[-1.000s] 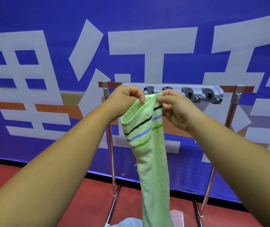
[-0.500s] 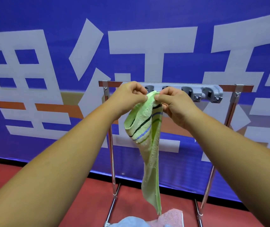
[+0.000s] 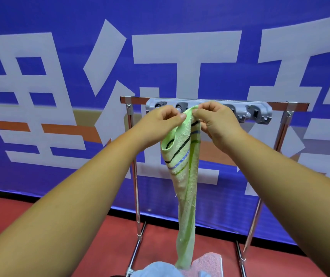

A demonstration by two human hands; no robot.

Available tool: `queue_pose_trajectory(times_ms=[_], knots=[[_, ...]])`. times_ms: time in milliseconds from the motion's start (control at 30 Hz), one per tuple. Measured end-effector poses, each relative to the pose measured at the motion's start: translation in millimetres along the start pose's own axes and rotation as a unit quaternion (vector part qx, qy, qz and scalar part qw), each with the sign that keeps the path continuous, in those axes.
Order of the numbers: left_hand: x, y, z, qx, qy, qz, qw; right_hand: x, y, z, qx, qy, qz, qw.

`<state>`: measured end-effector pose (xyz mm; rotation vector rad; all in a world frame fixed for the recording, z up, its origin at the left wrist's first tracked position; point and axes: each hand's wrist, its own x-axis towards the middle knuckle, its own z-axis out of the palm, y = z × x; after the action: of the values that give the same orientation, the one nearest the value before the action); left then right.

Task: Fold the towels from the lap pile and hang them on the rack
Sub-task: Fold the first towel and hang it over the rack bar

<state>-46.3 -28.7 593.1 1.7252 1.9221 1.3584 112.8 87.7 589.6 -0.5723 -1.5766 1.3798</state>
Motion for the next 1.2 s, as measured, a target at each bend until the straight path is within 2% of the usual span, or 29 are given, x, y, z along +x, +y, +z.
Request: queue_pose_trajectory(times_ms=[267, 367, 667, 767, 933, 1200], knots=[[-11.6, -21.1, -13.7, 0.083, -0.077, -0.026, 0.993, 3.4, -5.3, -3.7, -0.039, 0.056, -0.029, 0.997], [-11.6, -27.8, -25.6, 0.086, -0.045, -0.033, 0.995, 5.8, -8.8, -10.5, -0.048, 0.070, -0.033, 0.996], [5.6, -20.2, -41.7, -0.058, 0.058, 0.012, 0.997, 11.1, -8.9, -25.4, -0.055, 0.066, -0.060, 0.995], [12.1, -14.3, -42.5, -0.054, 0.093, 0.017, 0.994, 13.9, -9.1, -25.8, -0.082, 0.085, -0.068, 0.991], [18.3, -0.6, -46.6, -0.032, 0.124, 0.028, 0.991, 14.0, -17.9, -23.2, -0.105, 0.113, -0.066, 0.986], [21.8, 4.6, -58.7, -0.122, 0.150, 0.017, 0.981, 17.8, -27.1, -18.1, -0.082, 0.084, -0.051, 0.992]])
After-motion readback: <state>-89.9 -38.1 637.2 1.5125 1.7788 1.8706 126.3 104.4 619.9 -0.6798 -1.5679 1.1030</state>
